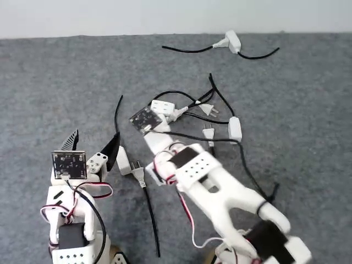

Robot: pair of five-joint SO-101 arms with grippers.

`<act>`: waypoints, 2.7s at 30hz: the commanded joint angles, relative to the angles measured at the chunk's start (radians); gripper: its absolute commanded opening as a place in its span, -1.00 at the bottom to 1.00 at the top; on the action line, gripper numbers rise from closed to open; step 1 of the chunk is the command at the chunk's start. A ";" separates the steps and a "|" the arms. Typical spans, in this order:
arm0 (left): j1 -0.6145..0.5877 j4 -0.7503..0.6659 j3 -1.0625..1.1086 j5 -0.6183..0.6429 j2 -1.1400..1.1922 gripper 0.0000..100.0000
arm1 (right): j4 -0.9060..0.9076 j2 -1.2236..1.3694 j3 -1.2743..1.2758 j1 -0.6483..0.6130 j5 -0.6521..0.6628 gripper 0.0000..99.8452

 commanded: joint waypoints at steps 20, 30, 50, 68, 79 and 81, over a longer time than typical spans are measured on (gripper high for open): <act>-0.239 -0.048 -0.105 0.095 -0.005 -0.30 | -0.059 0.384 -0.313 -0.203 -0.199 -0.60; -0.354 -0.031 -0.193 0.091 -0.005 -0.30 | 0.062 0.323 -0.405 -0.306 -0.198 -0.60; -0.465 0.003 -0.288 0.023 -0.003 -0.30 | -0.062 0.335 -0.367 -0.414 -0.199 -0.60; -0.463 -0.002 -0.265 0.018 -0.005 -0.30 | 0.082 0.549 -0.497 -0.346 -0.187 -0.62; -0.463 -0.002 -0.263 0.018 -0.005 -0.30 | 0.145 0.556 -0.526 -0.331 -0.075 -0.98; -0.463 -0.002 -0.263 0.018 -0.005 -0.30 | 0.148 0.549 -0.528 -0.309 -0.074 -0.98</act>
